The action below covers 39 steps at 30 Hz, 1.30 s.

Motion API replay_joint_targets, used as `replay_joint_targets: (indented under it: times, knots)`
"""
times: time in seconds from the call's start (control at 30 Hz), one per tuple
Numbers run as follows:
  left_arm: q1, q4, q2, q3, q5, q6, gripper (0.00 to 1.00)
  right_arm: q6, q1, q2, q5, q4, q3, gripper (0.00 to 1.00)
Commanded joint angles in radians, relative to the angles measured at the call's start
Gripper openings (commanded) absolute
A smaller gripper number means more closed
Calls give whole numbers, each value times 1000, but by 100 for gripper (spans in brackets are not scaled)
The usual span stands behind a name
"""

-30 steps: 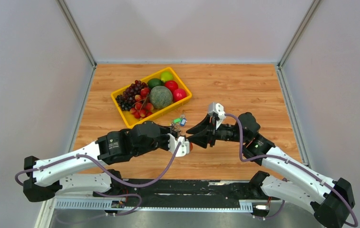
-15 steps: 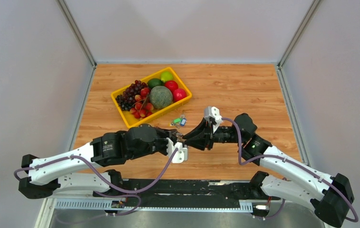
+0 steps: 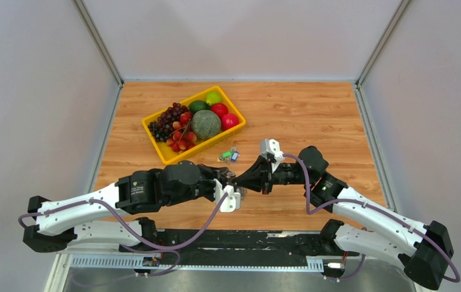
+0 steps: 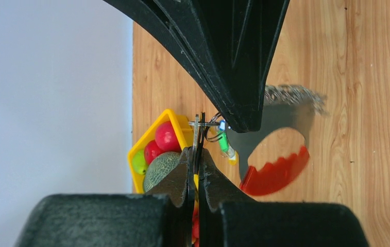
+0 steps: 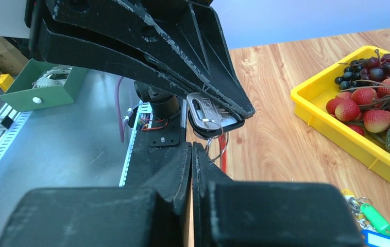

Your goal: Remove the keys from the keyring

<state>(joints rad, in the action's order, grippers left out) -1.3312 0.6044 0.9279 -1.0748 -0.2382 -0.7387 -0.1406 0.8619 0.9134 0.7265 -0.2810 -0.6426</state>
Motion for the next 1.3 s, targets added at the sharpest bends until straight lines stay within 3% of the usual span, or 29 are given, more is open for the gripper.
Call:
replay_joint_targets:
  times: [0.0, 0.33, 0.57, 0.67, 0.73, 0.9, 1.13, 1.27]
  knots:
    - [-12, -30, -12, -48, -12, 18, 0, 13, 6, -12, 7, -11, -53, 0]
    - [-13, -63, -63, 4, -75, 43, 0, -2, 6, -87, 3, 2, -30, 0]
    - [-13, -77, -97, 26, -32, 74, 0, -30, 7, -118, 23, -17, -29, 1]
    - [-13, -73, -95, 21, -20, 77, 0, -21, 6, -121, -13, 0, -30, 38]
    - [-13, -70, -98, 14, -1, 78, 0, -5, 6, -123, -30, 12, -27, 47]
    - [-12, -69, -103, 11, 57, 76, 0, 56, 7, -131, -50, 13, -14, 48]
    - [-12, -63, -90, 4, 78, 72, 0, 104, 8, -147, -60, -20, -3, 38]
    - [-13, -63, -85, -3, 84, 68, 0, 104, 8, -122, -19, -28, -11, 39]
